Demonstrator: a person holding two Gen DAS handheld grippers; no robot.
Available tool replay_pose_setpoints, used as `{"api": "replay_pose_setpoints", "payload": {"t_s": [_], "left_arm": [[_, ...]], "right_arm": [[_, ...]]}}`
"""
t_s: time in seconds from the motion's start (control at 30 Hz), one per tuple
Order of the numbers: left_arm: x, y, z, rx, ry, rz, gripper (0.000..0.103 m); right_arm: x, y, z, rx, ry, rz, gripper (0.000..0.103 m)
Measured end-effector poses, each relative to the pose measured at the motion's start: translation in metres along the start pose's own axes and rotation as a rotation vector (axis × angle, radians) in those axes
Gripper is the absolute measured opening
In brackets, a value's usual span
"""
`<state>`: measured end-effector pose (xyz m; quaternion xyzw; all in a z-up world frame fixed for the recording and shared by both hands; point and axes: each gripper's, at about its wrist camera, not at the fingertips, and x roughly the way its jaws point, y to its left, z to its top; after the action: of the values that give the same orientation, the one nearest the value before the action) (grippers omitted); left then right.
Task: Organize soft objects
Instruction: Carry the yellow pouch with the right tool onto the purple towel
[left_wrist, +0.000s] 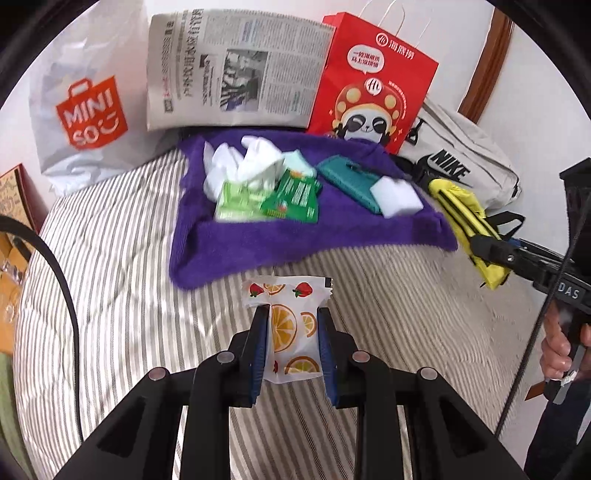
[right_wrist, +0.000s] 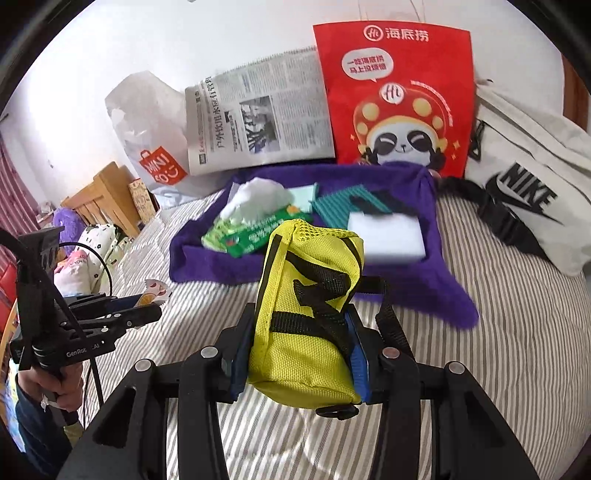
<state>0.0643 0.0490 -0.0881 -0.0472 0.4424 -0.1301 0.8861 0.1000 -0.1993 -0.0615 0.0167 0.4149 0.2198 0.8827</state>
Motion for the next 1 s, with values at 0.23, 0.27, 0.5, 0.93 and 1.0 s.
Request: {"api": "replay_pose_setpoints", "payload": {"t_s": [0.23, 0.27, 0.5, 0.93, 1.0], "left_arm": [[0.003, 0.003, 0.033, 0.012, -0.019, 0.018, 0.025], [0.004, 0.004, 0.035, 0.013, -0.019, 0.018, 0.025], [0.014, 0.025, 0.051, 0.006, -0.023, 0.060, 0.025], [0.030, 0.054, 0.062, -0.033, -0.027, 0.046, 0.025], [0.032, 0.058, 0.061, -0.040, -0.026, 0.035, 0.025]], "right_arm": [[0.020, 0.001, 0.036, -0.019, -0.011, 0.018, 0.045], [0.023, 0.001, 0.040, -0.018, -0.012, 0.023, 0.045], [0.069, 0.005, 0.073, -0.043, 0.020, 0.019, 0.045], [0.154, 0.015, 0.084, -0.125, 0.144, -0.068, 0.045], [0.160, 0.014, 0.084, -0.128, 0.153, -0.080, 0.045]]}}
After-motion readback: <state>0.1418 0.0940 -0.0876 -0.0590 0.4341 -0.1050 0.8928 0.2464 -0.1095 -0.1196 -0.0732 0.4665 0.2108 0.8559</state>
